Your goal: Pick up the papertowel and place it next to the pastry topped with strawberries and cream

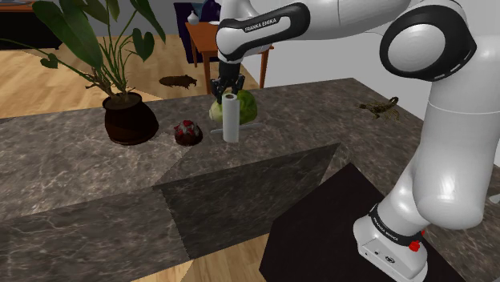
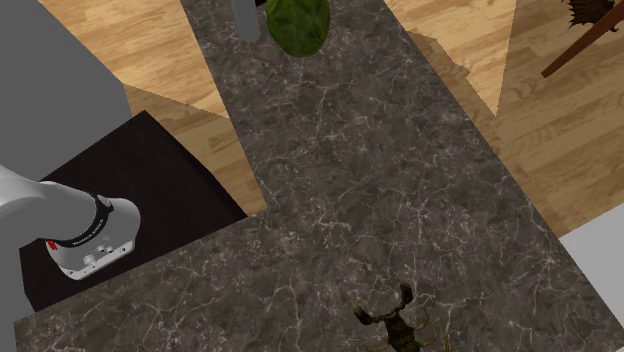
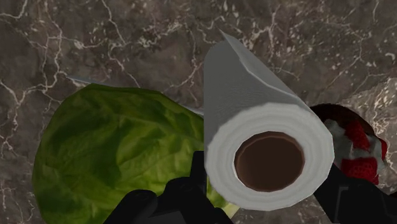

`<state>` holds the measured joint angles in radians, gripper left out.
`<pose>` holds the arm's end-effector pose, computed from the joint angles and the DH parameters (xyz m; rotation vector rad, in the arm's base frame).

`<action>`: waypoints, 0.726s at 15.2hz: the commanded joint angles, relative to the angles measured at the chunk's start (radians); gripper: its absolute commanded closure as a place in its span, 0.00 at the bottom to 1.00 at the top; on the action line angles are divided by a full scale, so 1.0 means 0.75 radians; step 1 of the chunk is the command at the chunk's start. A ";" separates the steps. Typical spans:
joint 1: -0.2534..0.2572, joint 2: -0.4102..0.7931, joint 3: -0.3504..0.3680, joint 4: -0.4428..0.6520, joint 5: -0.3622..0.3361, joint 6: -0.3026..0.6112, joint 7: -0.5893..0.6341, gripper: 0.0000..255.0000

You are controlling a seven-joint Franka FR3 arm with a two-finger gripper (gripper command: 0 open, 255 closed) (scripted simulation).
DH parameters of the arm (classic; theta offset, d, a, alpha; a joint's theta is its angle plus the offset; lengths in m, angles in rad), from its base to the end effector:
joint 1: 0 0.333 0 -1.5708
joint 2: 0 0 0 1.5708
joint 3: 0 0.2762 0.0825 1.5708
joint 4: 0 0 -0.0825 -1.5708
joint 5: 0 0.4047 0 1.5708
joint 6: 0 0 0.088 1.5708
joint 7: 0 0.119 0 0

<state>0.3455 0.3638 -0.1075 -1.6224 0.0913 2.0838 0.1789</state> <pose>0.6563 0.1710 0.3654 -3.0746 -0.0417 -0.1366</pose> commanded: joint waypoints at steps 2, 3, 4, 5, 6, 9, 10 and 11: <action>0.000 0.000 0.000 0.000 0.000 0.000 0.000 0.00; 0.000 0.000 0.000 0.000 0.000 0.000 0.000 0.00; 0.000 0.000 0.000 0.000 0.000 0.000 0.000 0.00; 0.000 0.000 0.000 0.000 0.000 0.000 0.000 0.00; 0.000 0.000 0.000 0.000 0.000 0.000 0.000 0.00; -0.001 -0.046 -0.004 0.067 -0.008 -0.113 0.005 0.00; -0.002 -0.056 -0.005 0.088 -0.010 -0.144 0.007 0.00; -0.002 -0.057 -0.005 0.087 -0.010 -0.143 0.007 0.00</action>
<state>0.3446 0.3230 -0.1109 -1.5614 0.0843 1.9844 0.1839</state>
